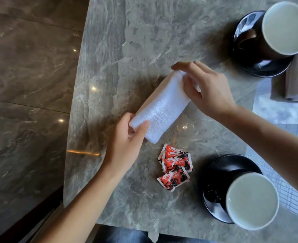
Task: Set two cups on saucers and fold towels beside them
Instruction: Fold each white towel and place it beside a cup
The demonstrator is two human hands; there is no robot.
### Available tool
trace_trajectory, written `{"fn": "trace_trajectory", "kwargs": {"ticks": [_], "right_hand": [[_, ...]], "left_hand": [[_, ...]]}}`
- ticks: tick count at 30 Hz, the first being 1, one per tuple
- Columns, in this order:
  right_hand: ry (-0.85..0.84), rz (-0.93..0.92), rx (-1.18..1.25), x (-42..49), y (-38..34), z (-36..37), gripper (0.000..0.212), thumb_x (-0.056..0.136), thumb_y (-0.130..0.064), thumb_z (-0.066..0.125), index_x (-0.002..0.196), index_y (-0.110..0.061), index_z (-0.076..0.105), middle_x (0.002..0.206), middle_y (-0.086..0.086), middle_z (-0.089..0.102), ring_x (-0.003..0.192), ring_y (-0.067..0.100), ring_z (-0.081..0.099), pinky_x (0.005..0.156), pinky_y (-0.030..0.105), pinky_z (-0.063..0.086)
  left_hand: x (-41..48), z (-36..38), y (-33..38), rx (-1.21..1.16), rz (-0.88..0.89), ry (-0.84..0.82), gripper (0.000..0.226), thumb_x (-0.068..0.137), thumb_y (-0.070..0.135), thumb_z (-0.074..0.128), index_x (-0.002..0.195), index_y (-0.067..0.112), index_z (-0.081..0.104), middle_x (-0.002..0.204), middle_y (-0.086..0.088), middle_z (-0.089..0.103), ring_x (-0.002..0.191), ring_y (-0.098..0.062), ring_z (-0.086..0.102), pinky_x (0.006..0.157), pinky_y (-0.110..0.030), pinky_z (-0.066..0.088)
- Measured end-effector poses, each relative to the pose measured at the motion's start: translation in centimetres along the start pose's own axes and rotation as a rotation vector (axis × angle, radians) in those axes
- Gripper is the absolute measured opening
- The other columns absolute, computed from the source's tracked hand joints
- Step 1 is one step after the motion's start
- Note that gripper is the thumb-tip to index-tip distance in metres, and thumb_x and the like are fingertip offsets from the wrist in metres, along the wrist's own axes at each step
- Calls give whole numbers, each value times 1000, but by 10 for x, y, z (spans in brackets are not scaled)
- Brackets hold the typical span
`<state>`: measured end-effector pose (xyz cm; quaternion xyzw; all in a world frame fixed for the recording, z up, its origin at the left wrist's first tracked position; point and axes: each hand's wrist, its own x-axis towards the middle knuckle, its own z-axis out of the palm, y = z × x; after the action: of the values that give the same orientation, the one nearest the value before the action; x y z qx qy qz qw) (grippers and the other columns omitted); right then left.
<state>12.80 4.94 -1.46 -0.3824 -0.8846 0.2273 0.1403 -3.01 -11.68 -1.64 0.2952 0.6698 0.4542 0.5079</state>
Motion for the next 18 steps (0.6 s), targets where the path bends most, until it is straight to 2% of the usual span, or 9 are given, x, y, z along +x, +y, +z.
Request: {"fn": "trace_trajectory", "kwargs": {"ticks": [2,3,6,8,11,14,16,18], "right_hand": [[3,6,-6,3,-1,-1,38,89,-20,41,123,-29,54,98,-6,58,71,17,57,59,36,50],[2,10,-9,5,-1,-1,39,87,-20,42,122,-29,56,94,-8,55,69,16,56,59,35,49],[17,24,-19,9,-4,1,39,82,-18,45,118,-28,60,84,-15,46,63,12,49,55,31,46],[24,32,-37,10,-5,2,39,79,-16,47,114,-27,62,80,-13,51,61,11,46,53,30,45],[5,33,-69,10,-7,4,37,75,-18,48,108,-26,62,87,-5,65,61,11,45,52,32,48],[15,51,-82,11,-8,6,35,73,-18,49,105,-25,61,84,-7,63,61,11,42,52,29,43],[24,89,-95,11,-9,7,33,72,-19,51,103,-22,59,74,-11,52,59,14,40,53,26,35],[23,135,-109,12,-8,7,32,71,-20,50,102,-19,57,67,-10,44,55,19,40,55,26,31]], "left_hand": [[1,-1,-1,60,8,13,13,85,26,56,76,21,47,57,17,54,50,4,43,45,-10,30],[1,-1,-2,78,4,19,12,85,25,56,78,22,46,60,15,54,50,3,45,46,-11,33],[1,-4,-2,116,-37,22,11,87,26,55,84,24,45,75,5,62,55,-8,62,51,-26,49],[3,-9,-1,223,-42,30,11,86,30,54,84,26,44,74,4,62,50,-11,64,51,-32,49],[7,-16,1,344,-65,15,14,79,39,50,83,29,41,71,4,60,48,-12,63,57,-39,50],[11,-22,3,433,-83,-2,15,82,38,53,82,31,40,69,4,61,52,-13,64,61,-47,54],[14,-24,5,504,-50,37,17,84,38,55,86,29,40,68,3,61,60,-18,63,62,-50,53],[14,-24,9,594,99,182,26,83,37,57,96,20,41,71,9,56,65,-17,58,65,-48,50]]}}
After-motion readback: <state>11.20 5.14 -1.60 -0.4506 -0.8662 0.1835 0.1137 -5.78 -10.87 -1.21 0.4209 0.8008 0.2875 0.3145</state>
